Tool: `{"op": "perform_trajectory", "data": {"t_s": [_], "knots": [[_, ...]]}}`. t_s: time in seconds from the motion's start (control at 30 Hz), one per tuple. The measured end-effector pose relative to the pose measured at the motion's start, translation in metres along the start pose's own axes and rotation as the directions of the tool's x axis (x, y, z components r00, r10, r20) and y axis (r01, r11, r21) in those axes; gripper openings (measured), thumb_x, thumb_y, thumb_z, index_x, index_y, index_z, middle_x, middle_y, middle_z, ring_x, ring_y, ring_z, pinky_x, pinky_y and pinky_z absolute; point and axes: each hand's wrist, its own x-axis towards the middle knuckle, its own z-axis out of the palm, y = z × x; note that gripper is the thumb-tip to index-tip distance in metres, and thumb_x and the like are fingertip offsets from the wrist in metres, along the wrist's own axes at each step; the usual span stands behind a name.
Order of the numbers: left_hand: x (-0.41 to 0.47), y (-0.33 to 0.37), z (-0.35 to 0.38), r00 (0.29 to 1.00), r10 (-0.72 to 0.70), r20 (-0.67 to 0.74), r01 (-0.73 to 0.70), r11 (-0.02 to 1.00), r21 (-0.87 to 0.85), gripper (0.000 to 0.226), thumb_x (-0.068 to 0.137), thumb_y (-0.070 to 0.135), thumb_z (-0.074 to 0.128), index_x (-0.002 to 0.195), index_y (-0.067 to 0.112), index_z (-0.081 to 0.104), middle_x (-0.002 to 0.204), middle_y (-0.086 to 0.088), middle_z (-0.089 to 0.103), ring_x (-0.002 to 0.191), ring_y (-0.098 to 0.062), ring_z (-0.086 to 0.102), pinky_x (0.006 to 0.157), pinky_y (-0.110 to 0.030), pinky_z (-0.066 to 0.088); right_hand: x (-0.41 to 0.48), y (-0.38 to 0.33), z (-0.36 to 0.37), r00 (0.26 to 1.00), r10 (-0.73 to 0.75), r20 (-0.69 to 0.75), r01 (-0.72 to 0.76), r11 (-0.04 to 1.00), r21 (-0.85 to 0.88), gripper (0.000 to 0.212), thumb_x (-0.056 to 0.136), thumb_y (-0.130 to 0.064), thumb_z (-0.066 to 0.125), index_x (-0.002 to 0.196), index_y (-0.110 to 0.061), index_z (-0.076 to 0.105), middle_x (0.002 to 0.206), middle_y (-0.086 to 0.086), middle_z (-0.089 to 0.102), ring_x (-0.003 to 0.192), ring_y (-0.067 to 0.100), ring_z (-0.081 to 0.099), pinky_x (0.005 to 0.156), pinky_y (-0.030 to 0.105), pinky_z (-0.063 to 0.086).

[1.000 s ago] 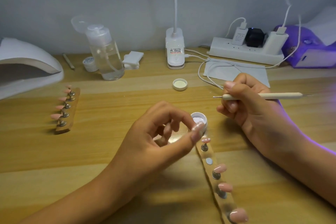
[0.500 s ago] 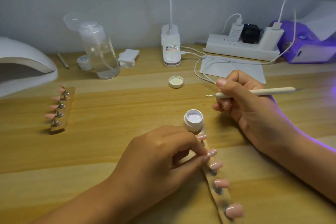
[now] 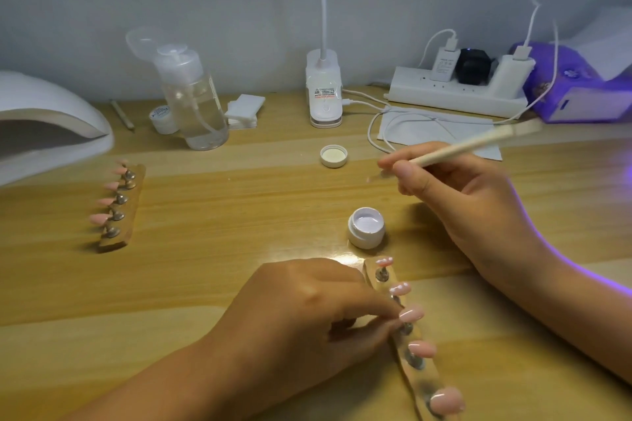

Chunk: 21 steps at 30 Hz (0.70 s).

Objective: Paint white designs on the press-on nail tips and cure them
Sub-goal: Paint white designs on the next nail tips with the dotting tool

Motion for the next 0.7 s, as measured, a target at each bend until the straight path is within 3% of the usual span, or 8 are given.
{"op": "perform_trajectory", "data": {"t_s": [0.1,0.2,0.33,0.47,0.6,0.7], "knots": [[0.000,0.000,0.001,0.999,0.053,0.008,-0.053,0.998,0.042,0.012,0.091,0.031,0.066,0.092,0.031,0.077,0.069,0.015,0.030,0.064,0.000,0.028,0.060,-0.004,0.023,-0.001,0.001,0.001,1.000,-0.008,-0.015,0.009,1.000,0.019,0.018,0.084,-0.030,0.062,0.089,-0.017,0.073,0.077,-0.003,0.068,0.071,0.000,0.059,0.070,0.010,0.046],[0.001,0.001,0.001,0.996,0.086,0.015,-0.087,0.993,0.079,0.013,0.090,0.032,0.066,0.095,0.032,0.077,0.064,0.011,0.037,0.064,0.000,0.026,0.054,-0.013,0.028,0.000,0.005,0.001,1.000,-0.019,0.017,0.019,1.000,-0.010,0.015,0.087,-0.029,0.060,0.090,-0.017,0.069,0.077,-0.006,0.065,0.072,0.001,0.059,0.070,0.011,0.046],[0.002,0.004,0.000,0.992,0.124,0.018,-0.125,0.974,0.188,0.023,0.094,0.038,0.056,0.092,0.032,0.078,0.061,0.009,0.053,0.059,-0.009,0.042,0.050,-0.018,0.037,-0.001,0.009,0.003,0.991,-0.094,0.094,0.103,0.991,-0.088,0.012,0.091,-0.027,0.059,0.096,-0.017,0.063,0.084,-0.006,0.063,0.074,0.008,0.058,0.072,0.020,0.048],[0.001,0.010,-0.001,0.983,0.185,-0.024,-0.176,0.962,0.210,0.024,0.097,0.033,0.054,0.098,0.029,0.078,0.070,0.010,0.060,0.063,-0.009,0.044,0.056,-0.018,0.035,-0.004,0.010,0.004,0.982,-0.139,0.129,0.156,0.978,-0.135,0.013,0.091,-0.031,0.057,0.093,-0.020,0.063,0.085,0.000,0.062,0.073,0.018,0.054,0.068,0.027,0.047],[0.005,0.009,-0.007,0.984,0.085,-0.158,-0.100,0.991,-0.087,0.017,0.092,0.021,0.063,0.105,0.026,0.073,0.072,0.014,0.054,0.062,0.000,0.036,0.062,-0.010,0.032,-0.004,0.010,0.004,0.974,-0.157,0.165,0.185,0.968,-0.169,0.012,0.091,-0.029,0.057,0.091,-0.019,0.062,0.082,0.004,0.060,0.072,0.024,0.050,0.068,0.038,0.045],[0.007,0.004,-0.012,0.952,-0.226,-0.206,0.106,0.876,-0.470,0.015,0.089,0.022,0.065,0.101,0.024,0.075,0.084,0.015,0.069,0.071,-0.003,0.061,0.063,-0.011,0.043,-0.004,0.011,0.004,0.964,-0.167,0.206,0.210,0.955,-0.209,0.017,0.093,-0.031,0.059,0.091,-0.015,0.062,0.081,0.003,0.058,0.072,0.022,0.050,0.067,0.039,0.044]]}}
